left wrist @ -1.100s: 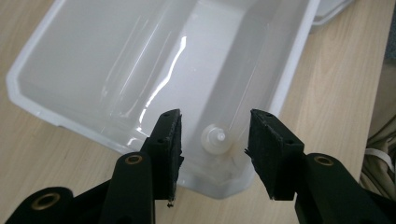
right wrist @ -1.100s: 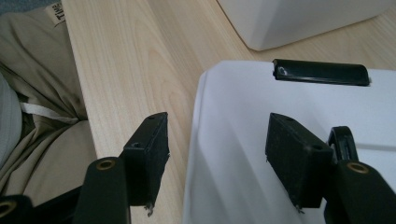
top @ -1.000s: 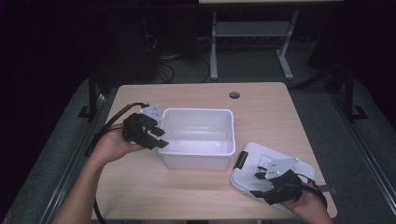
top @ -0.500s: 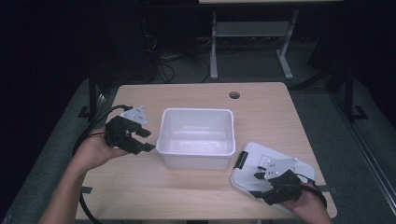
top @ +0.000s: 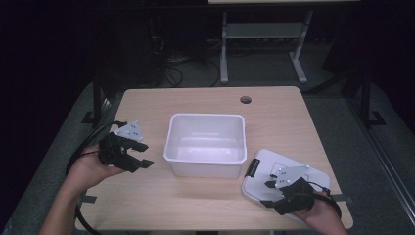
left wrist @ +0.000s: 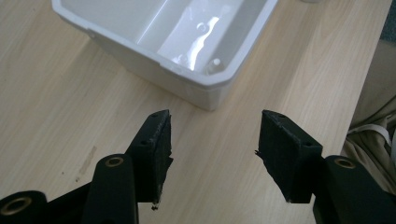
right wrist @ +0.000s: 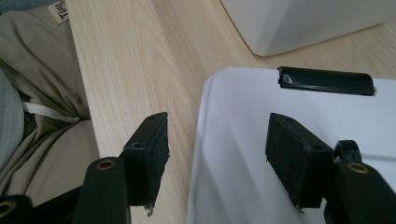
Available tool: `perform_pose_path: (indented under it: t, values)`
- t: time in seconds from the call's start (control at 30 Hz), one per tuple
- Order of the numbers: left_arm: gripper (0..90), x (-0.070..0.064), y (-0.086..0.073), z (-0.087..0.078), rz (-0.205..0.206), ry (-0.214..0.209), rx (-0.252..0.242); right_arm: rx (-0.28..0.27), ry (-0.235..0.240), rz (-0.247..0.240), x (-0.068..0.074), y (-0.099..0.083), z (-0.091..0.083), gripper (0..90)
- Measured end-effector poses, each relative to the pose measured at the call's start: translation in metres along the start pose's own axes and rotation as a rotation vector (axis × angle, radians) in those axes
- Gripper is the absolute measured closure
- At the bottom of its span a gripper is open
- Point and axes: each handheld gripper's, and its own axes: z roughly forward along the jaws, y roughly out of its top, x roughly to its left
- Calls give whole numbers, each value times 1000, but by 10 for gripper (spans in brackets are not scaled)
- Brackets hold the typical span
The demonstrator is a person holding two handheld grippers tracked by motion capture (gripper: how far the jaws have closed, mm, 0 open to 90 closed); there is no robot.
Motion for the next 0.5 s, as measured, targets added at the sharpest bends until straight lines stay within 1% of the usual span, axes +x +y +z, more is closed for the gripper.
perform_pose_path:
  t: [0.3, 0.37, 0.4, 0.5]
  values:
    - [423, -6, -23, 6, -23, 9, -10, 0, -14, -8, 1, 3, -7, 390]
    - [419, -8, -31, 11, -30, 10, -19, -1, -20, -14, 1, 4, -10, 390]
    - [417, -8, -31, 11, -30, 10, -19, -1, -20, -14, 1, 4, -10, 390]
    - [412, -11, -39, 16, -39, 13, -20, -5, -27, -19, 1, 5, -12, 390]
